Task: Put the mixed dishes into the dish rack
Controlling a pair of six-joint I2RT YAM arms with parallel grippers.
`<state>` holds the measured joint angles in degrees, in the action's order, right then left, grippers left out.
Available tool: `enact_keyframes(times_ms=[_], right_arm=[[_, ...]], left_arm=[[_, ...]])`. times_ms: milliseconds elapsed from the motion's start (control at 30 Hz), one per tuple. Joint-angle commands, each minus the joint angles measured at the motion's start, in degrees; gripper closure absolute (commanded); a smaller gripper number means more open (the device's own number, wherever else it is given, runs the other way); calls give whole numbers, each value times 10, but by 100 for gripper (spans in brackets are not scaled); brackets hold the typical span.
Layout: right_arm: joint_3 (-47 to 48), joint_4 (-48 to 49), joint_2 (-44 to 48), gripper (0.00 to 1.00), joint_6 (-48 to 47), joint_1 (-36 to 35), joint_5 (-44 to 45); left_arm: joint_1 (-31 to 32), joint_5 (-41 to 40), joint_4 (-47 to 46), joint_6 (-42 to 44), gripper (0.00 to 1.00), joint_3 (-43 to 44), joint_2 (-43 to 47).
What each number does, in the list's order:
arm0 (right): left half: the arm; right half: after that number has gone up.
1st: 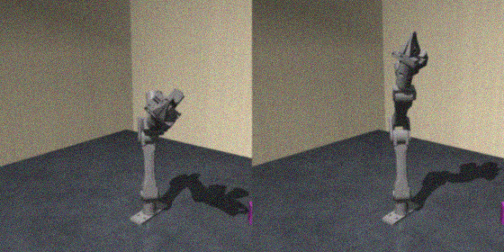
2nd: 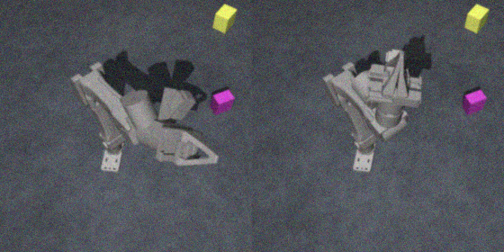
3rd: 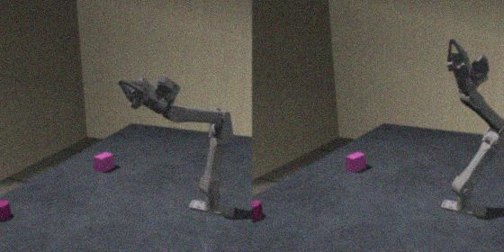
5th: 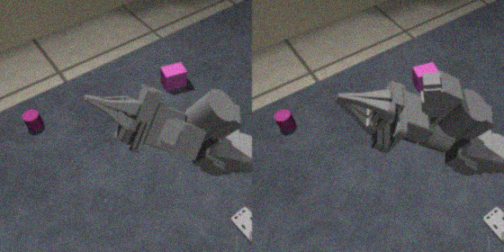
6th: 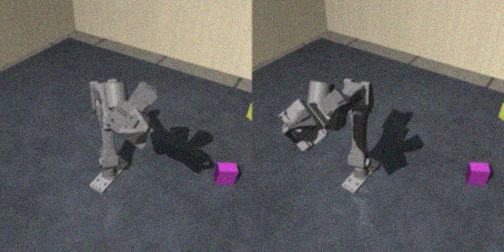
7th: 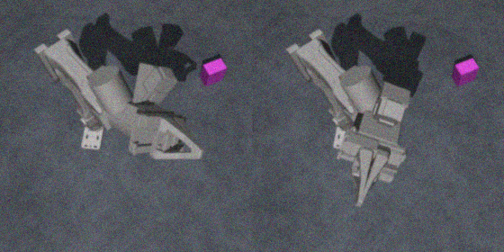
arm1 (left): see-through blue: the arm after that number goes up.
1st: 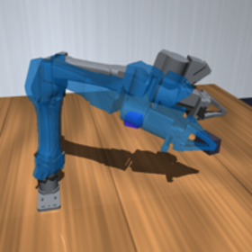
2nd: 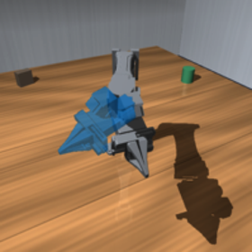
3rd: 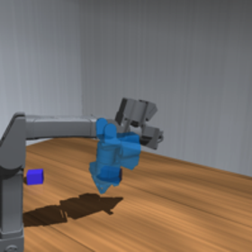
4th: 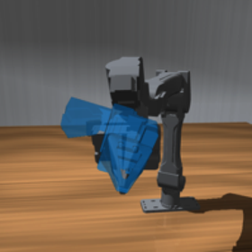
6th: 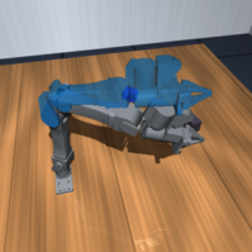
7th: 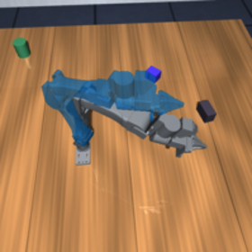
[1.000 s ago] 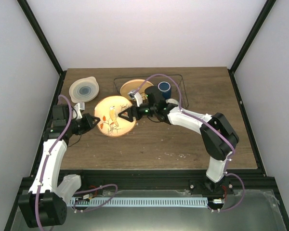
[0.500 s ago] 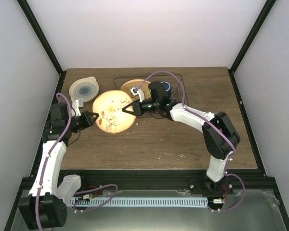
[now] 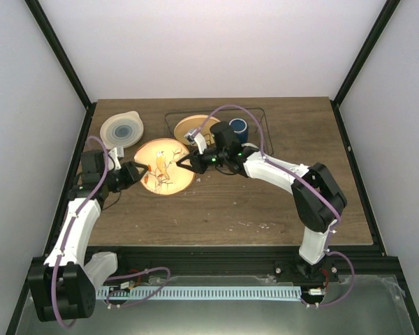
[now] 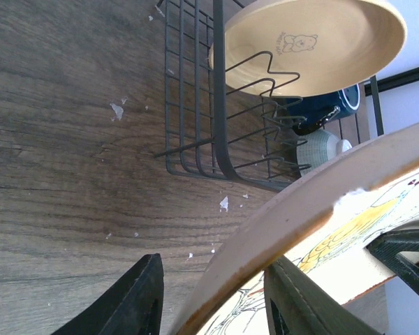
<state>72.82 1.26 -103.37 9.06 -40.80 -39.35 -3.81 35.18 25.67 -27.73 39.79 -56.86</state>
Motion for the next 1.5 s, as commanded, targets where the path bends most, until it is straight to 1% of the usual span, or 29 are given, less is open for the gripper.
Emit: enact_keyframes(times_ms=[0,67,167,200,333,667,800,867,1033,1167,1367,1467], right_arm=[[34,-12,11,99,-40,3,44],[35,-13,13,99,-42,8,48],[33,-15,19,99,-47,17,58],[32,-16,21,99,-50,20,58],[30,-15,29,99,-55,35,46],[43,-56,63,99,-108,44,25],[30,-69,95,99,-153,45,6],[14,-61,118,99,-179,44,0],[-57,3,197,99,-252,44,43],[-106,58,259,99,-335,44,102],[-152,133,292,99,-446,44,180],[-196,209,305,99,-508,44,211]], left_arm=[[7,41,-42,3,54,7,14],[7,43,-30,15,49,10,14],[7,42,3,47,36,13,15],[7,37,16,58,33,13,14],[7,22,37,74,28,2,18],[7,-18,80,96,26,9,48],[7,-14,76,96,26,6,50],[7,-13,72,95,26,3,47],[7,-8,59,96,26,-7,38],[7,-6,50,97,26,-12,33],[7,5,38,98,26,-16,24],[7,8,37,97,26,-16,26]])
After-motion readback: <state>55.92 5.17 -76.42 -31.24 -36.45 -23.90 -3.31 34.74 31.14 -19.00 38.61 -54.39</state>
